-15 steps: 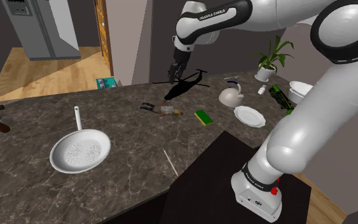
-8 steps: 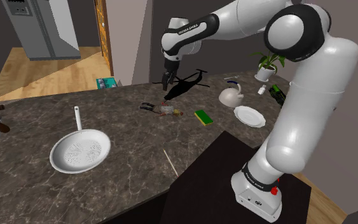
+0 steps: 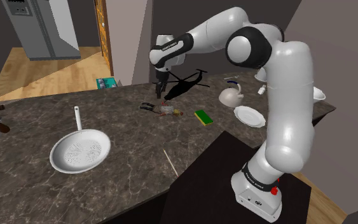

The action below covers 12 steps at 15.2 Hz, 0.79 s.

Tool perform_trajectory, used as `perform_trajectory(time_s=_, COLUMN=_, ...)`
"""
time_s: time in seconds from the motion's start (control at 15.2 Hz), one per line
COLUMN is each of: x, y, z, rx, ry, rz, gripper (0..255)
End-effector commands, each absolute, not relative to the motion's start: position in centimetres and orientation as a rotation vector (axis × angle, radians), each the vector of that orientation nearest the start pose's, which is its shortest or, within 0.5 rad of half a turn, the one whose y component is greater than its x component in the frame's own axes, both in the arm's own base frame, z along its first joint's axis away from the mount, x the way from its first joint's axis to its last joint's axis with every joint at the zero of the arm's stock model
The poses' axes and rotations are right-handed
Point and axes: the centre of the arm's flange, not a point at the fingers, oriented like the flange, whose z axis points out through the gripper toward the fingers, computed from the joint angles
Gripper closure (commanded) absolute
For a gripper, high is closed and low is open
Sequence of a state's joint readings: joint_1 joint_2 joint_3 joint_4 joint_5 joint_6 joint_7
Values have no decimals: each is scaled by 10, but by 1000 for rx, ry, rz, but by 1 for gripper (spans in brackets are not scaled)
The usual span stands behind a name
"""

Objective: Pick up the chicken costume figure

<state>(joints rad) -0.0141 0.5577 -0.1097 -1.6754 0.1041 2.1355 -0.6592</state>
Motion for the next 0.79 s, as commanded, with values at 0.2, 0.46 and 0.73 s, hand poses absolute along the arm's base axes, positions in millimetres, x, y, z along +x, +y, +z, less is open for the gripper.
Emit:
perform_trajectory(time_s=0.2, x=707, y=-71, z=213, rx=-2958, ry=-856, rz=184, gripper=0)
perform_trajectory(time_s=0.46, x=737, y=-69, z=165, rx=-2931, ry=-943, rz=237, gripper=0)
perform_trajectory(time_s=0.73, x=740, y=-69, z=144, rx=-2927, ry=-953, rz=244, gripper=0)
